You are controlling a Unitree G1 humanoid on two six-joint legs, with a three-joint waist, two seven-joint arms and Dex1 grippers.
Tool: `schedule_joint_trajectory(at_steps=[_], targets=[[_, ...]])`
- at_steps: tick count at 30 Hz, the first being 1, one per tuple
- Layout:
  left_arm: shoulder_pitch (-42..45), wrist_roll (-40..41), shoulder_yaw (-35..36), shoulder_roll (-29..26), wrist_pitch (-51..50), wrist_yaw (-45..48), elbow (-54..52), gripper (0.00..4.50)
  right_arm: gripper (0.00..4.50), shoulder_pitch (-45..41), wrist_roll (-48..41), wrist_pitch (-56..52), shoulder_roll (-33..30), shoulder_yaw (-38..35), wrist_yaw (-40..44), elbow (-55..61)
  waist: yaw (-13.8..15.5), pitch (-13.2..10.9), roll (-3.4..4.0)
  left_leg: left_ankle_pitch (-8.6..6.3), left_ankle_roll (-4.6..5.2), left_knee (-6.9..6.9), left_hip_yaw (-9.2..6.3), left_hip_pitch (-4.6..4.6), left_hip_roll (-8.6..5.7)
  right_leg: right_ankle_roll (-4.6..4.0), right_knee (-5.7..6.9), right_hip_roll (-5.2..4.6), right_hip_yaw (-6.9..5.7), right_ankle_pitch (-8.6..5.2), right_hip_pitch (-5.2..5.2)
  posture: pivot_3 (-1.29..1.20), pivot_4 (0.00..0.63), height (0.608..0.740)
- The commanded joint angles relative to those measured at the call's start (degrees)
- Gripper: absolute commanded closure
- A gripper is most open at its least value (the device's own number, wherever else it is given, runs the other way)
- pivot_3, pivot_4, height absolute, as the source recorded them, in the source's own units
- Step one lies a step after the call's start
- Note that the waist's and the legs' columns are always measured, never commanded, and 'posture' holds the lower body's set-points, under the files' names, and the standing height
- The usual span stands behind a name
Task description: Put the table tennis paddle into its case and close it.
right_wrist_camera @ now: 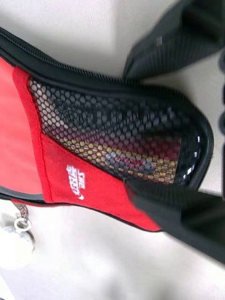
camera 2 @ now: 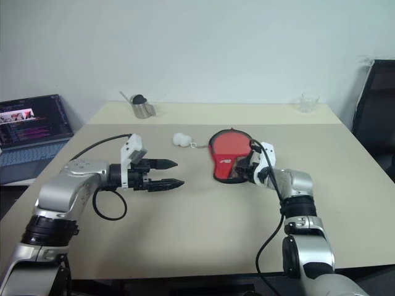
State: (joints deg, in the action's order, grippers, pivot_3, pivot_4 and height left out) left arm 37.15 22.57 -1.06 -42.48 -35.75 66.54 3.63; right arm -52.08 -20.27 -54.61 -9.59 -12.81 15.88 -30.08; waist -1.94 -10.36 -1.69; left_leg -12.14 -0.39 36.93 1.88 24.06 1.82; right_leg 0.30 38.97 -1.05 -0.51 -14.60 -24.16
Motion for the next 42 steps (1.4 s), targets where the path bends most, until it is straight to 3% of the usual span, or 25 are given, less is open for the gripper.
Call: schedule_joint_trajectory(at_steps=[1,6,21,34,42], targets=[[1.13,0.56,0.7,-0.04,0.71,-0.47,-1.62,0.36,2.73,-0.16,-0.54,0.4,0.57,0.49,0.07,2.05,-0.03,0.0,0.0,0.0,0.0,0.0,0.0,0.0,0.0,0.0,0.0,0.0,0.0,0.0,0.0,0.0,0.15,0.74],[1.04,0.25,0.36,0.07,1.23,-0.94,-1.71,0.36,4.47,-0.2,0.3,1.87,0.05,0.51,-0.78,0.29,-0.04,0.0,0.0,0.0,0.0,-0.01,0.0,0.0,0.01,0.0,0.0,0.0,0.0,0.0,0.0,0.0,0.15,0.74],[1.62,0.02,-0.11,0.42,2.23,-1.46,-0.67,0.36,4.47,1.08,1.38,1.92,-0.82,2.67,0.25,0.98,0.01,0.0,0.0,0.0,0.0,-0.01,0.0,0.0,0.0,0.01,-0.01,0.0,-0.01,-0.01,0.0,0.0,0.15,0.74],[2.85,-0.55,-1.05,0.95,2.83,-0.56,0.88,0.36,4.47,9.61,-2.77,-13.25,-11.81,13.21,13.19,22.99,0.28,0.0,0.0,-0.01,0.01,-0.03,-0.06,0.1,-0.03,0.09,-0.1,-0.02,-0.08,-0.05,-0.01,0.0,0.15,0.74],[3.98,-1.01,-1.77,1.74,3.72,-0.28,2.34,0.36,4.47,9.37,-2.18,-13.14,-12.79,13.9,14.47,23.73,0.27,0.0,0.0,-0.01,0.01,-0.02,-0.06,0.09,-0.03,0.12,-0.09,0.0,-0.09,-0.07,-0.01,0.0,0.15,0.74]])
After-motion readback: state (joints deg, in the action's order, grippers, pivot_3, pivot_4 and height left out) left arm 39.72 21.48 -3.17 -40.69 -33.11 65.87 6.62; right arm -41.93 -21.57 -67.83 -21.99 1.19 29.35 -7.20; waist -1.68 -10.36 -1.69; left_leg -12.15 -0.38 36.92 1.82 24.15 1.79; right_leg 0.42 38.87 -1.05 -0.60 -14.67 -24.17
